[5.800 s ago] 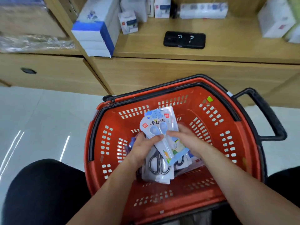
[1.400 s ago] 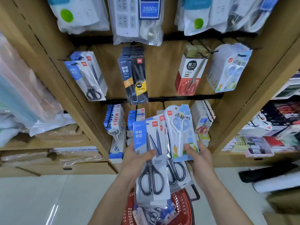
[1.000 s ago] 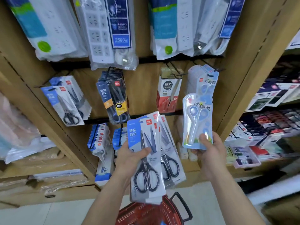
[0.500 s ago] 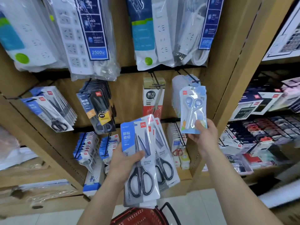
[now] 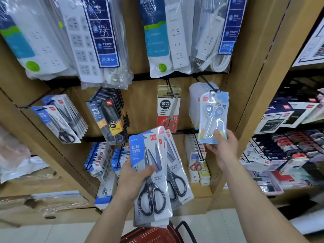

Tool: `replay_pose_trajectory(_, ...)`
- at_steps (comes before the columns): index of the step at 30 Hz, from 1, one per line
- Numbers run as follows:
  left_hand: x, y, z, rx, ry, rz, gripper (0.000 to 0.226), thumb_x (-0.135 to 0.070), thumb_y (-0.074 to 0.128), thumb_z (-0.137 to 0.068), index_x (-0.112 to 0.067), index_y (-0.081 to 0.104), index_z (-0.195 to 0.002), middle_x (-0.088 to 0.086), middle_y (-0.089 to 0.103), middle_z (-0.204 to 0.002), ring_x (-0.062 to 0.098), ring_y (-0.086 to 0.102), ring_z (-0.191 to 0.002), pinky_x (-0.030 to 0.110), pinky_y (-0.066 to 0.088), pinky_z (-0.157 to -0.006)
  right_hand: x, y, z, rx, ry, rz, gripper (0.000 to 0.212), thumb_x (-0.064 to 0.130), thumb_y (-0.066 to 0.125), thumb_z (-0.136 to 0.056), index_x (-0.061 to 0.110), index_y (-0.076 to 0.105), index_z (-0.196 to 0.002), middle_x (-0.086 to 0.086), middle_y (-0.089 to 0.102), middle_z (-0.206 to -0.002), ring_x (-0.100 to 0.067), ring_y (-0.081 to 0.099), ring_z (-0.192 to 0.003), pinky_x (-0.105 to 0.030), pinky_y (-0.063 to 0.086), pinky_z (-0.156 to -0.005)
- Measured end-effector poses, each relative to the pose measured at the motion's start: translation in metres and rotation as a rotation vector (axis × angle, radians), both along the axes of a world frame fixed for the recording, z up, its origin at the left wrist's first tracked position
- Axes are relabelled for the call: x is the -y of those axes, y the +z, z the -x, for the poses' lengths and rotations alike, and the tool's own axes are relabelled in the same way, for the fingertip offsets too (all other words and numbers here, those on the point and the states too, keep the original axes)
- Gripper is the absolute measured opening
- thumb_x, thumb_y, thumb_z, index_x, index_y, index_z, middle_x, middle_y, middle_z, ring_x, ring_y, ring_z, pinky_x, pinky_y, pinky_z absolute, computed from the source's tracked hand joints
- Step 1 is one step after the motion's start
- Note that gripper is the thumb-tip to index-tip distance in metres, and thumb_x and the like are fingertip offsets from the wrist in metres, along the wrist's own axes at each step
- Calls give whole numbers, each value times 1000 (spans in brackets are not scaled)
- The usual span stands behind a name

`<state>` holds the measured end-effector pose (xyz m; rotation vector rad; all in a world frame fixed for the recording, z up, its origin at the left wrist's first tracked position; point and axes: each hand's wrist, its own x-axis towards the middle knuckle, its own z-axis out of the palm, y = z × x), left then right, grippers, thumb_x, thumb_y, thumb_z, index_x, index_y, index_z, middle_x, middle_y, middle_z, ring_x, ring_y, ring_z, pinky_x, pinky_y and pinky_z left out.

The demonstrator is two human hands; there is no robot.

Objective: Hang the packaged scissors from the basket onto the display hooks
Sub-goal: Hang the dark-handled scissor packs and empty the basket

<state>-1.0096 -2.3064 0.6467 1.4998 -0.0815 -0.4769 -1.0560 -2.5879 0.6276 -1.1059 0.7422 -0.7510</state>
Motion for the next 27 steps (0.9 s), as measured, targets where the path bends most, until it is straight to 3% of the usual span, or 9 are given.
replay_pose_trajectory(11,10,2,4,21,30,-52,32,3,76,-87,-15,68,-112,9,81,-100,33,78,-89,49,64,-80,10,-4,-4,-1,20,-5,14,19,62,-103,15,63,-116,-1,73,-111,-21,73,-100,-35,59,-73)
replay_pose_trajectory(16,13,6,5,11,31,-35,33,7,75,-87,-12,67,-113,10,81,-98,33,79,-85,37,64,-64,12,-7,-6,-21,21,-1,16,19,62,-103,13,63,-118,-2,73,-113,-21,73,-102,-33,59,-70)
replay_pose_trajectory(21,12,6,4,28,31,-46,35,6,75,-87,-13,66,-116,9,81,-100,32,79,-87,41,64,-70,10,-14,-5,-18,24,-4,17,20,63,-103,14,65,-118,-2,73,-113,-21,74,-100,-32,59,-71)
replay_pose_trajectory(27,13,5,2,25,27,-31,36,5,75,-87,-12,65,-117,8,81,-99,31,79,-86,36,64,-64,24,-5,-31,-88,-3,-15,15,20,65,-100,13,65,-113,-7,73,-112,-22,73,-94,-29,58,-63)
